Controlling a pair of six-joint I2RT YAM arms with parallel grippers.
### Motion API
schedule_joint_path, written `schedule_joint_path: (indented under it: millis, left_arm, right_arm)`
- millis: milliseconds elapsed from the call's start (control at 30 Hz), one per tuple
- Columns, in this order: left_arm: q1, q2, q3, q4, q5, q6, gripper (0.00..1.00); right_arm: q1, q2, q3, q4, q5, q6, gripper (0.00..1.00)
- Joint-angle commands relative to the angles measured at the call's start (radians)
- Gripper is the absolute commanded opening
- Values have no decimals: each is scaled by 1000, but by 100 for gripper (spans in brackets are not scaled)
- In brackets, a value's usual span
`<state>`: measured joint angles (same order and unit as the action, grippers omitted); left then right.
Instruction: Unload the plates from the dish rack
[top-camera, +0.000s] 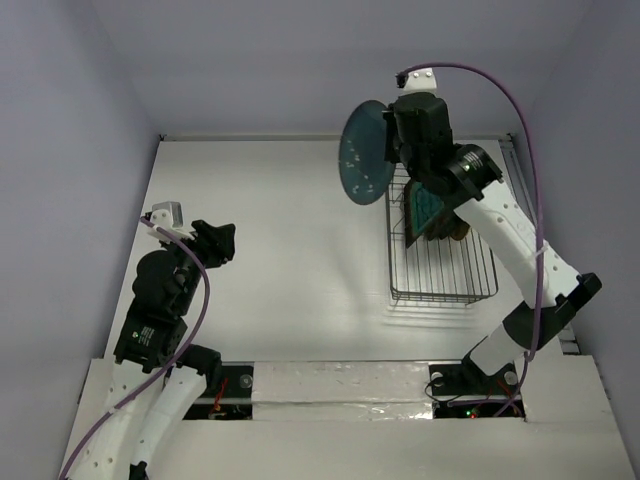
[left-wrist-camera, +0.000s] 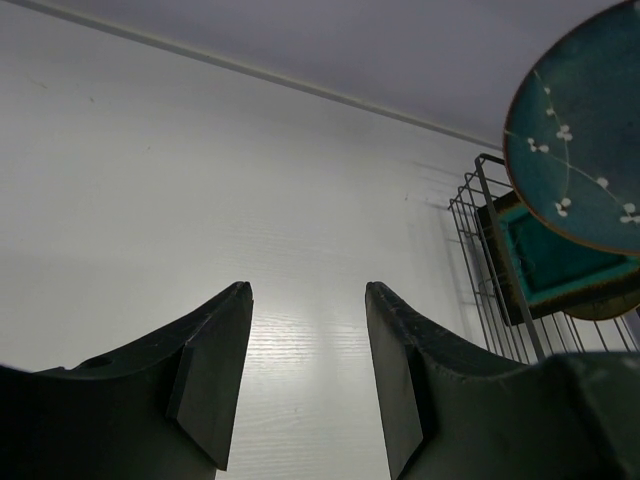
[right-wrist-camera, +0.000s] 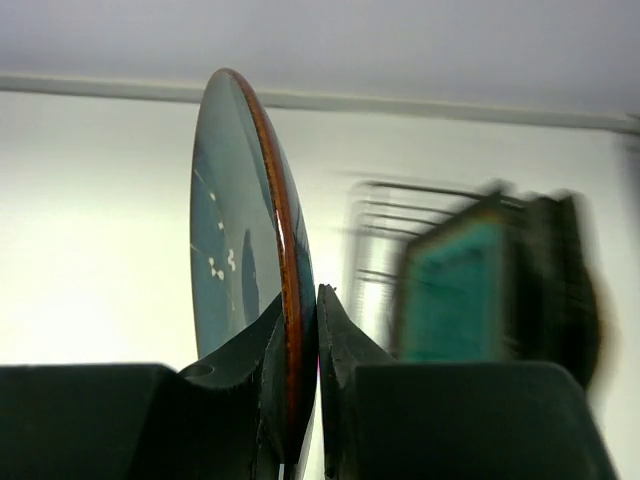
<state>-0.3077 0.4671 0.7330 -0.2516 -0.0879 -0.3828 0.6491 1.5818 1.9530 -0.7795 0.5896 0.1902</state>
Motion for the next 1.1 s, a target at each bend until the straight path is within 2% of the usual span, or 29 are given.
schedule_joint_path:
  millis: [0, 67, 100, 200, 400, 500, 533, 633, 833, 1067]
  left_arm:
    - [-5, -8, 9, 35, -16, -1, 46]
    - [-5, -13, 12, 37, -24, -2, 46]
    - [-5, -13, 14, 37, -27, -2, 46]
    - [-5, -18, 17, 43, -30, -2, 46]
    - [-14, -25, 17, 44, -33, -7, 46]
    - [-14, -24, 16, 63, -12, -5, 46]
    - [-14, -24, 16, 60, -15, -7, 46]
    - [-24, -33, 16, 46, -30, -4, 46]
    - [-42, -41, 16, 52, -27, -4, 46]
    - [-42, -44, 16, 51, -26, -4, 46]
  right_arm:
    - [46, 41, 41, 329, -190, 122, 0]
    - [70, 107, 32, 402, -304, 208, 0]
    - [79, 131, 27, 483, -329, 238, 0]
    - [112, 242, 40, 583, -399, 345, 0]
    - [121, 501, 199, 723, -476, 528, 0]
    - [121, 607, 291, 753, -494, 610, 0]
    - [121, 691, 379, 743, -507, 630, 0]
    - [130, 826, 503, 711, -557, 707, 0]
    - [139, 903, 459, 740, -582, 796, 0]
    - [139, 968, 426, 738, -686, 876, 38]
